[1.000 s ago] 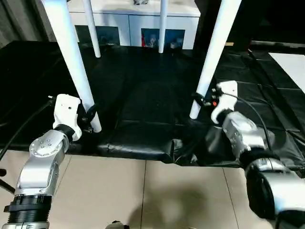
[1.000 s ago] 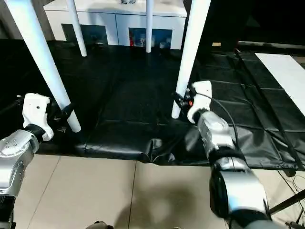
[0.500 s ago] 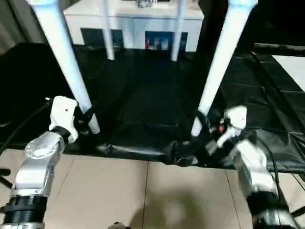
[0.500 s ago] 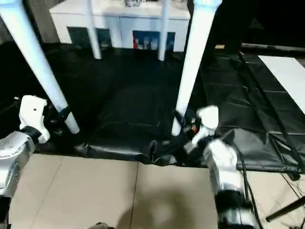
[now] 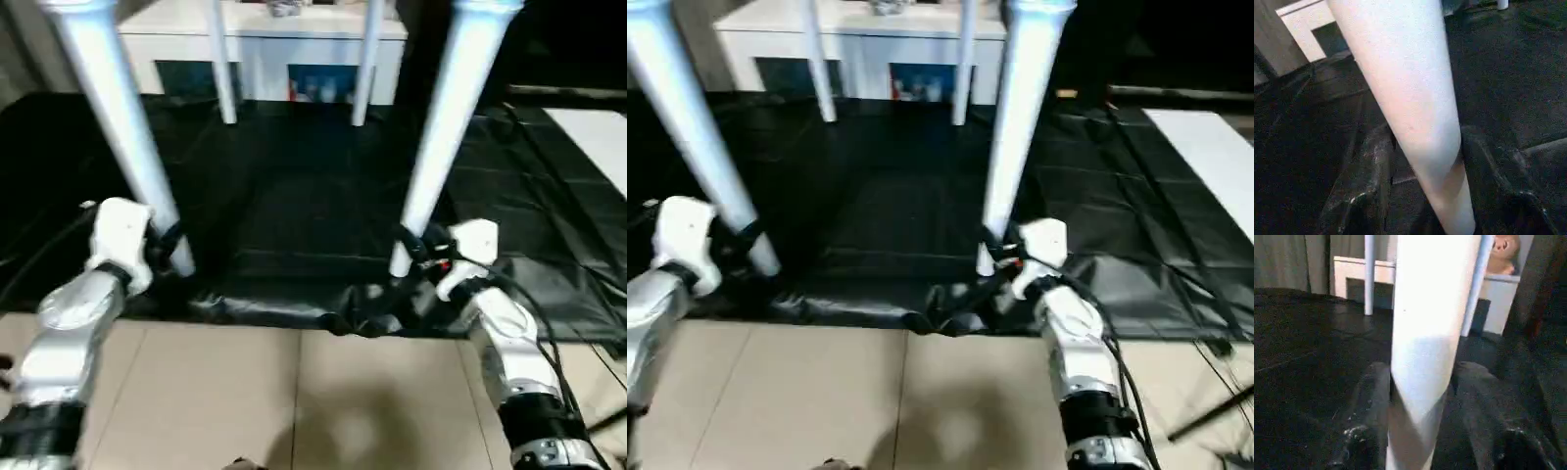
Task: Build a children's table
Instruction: Flip table
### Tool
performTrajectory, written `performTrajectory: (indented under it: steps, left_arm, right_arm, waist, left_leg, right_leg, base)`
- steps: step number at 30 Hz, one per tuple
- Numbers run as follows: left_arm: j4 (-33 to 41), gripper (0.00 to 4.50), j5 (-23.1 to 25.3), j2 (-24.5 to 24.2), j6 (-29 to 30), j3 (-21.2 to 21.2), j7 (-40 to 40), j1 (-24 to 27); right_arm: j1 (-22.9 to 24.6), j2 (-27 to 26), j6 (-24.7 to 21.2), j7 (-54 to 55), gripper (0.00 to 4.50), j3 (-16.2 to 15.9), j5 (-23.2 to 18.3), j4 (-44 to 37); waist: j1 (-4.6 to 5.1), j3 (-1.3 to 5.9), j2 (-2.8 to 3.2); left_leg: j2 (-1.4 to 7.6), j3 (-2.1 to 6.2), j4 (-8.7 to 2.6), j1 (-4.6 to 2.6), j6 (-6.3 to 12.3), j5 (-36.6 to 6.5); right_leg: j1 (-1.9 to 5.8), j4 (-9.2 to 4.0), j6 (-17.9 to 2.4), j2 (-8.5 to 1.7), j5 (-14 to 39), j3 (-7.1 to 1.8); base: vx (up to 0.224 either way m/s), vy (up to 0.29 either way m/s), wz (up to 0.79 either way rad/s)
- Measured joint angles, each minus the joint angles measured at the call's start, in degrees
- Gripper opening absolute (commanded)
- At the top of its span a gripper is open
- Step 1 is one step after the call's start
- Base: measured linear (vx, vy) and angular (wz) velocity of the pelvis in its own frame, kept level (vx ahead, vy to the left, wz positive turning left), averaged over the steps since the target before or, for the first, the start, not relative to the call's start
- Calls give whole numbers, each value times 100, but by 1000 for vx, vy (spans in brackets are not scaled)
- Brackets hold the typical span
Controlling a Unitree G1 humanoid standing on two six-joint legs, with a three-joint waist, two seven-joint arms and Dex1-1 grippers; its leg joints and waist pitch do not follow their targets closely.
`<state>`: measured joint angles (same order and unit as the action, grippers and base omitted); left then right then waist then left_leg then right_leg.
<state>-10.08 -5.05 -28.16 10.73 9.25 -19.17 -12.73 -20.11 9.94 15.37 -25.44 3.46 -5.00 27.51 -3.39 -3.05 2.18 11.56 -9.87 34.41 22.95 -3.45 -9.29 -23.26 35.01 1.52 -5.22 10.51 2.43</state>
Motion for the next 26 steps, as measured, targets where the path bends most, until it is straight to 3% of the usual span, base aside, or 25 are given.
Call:
performTrajectory:
  steps: [5, 7, 10, 14, 20, 24, 26]
  left_arm:
    - [364, 292, -302, 189, -275, 246, -34, 390]
    - [886, 292, -884, 558, -408, 587, -195, 656]
    - [1600, 292, -1572, 943, -511, 772, -302, 951]
    - [2237, 292, -1895, 1141, -625, 798, -165, 1349]
    - [2790, 292, -1681, 1104, -179, 830, 22, 2059]
    - [3231, 292, -1161, 1402, 25, 513, 512, 2542]
    - [3273, 292, -1023, 1430, 25, 378, 638, 2631]
  right_arm:
    - [373, -23, 13, 314, 260, -2, 64, -497]
    - [756, -75, 131, 343, 260, 73, -7, -1068]
    - [1101, -203, 321, 459, 260, 195, -133, -1702]
    - [1484, -319, 255, 771, 260, 313, -258, -2469]
    - [2095, -482, -483, 1051, 260, 286, -461, -3494]
    - [2553, -441, -1454, 1159, 260, 116, -365, -3854]
    - [2717, -359, -1731, 1171, 260, -7, -239, -3904]
  waist:
    - [-9, -1, -1]
    - [-42, 0, -1]
    - [-99, 2, -2]
    - [-122, 7, -11]
    - [-118, 14, -21]
    - [-137, 32, -51]
    - [-155, 34, -55]
  left_leg:
    - [-1, -7, 1, 11, -1, 1]
    - [0, -10, 1, 16, -5, 3]
    - [1, -15, -5, 17, -5, 2]
    - [3, -17, -15, 12, -8, 0]
    - [4, -15, -28, -3, -33, -16]
    - [3, -10, -28, -10, -34, -17]
    - [0, -6, -28, -13, -34, -17]
  right_leg:
    - [-9, 1, -9, 0, -14, -10]
    - [-9, 0, -39, -1, -36, -15]
    - [-9, -2, -14, -1, -18, -16]
    - [-7, -6, 17, 2, 6, -17]
    - [-6, -4, 68, 6, 36, -23]
    - [8, -11, 73, 7, 39, -23]
    - [10, -14, 77, 7, 42, -23]
  base:
    - [0, 0, 0]
    - [61, 1, 2]
    - [64, 2, 1]
    - [13, 0, 0]
    - [0, 0, 0]
    - [0, 0, 0]
    - [0, 0, 0]
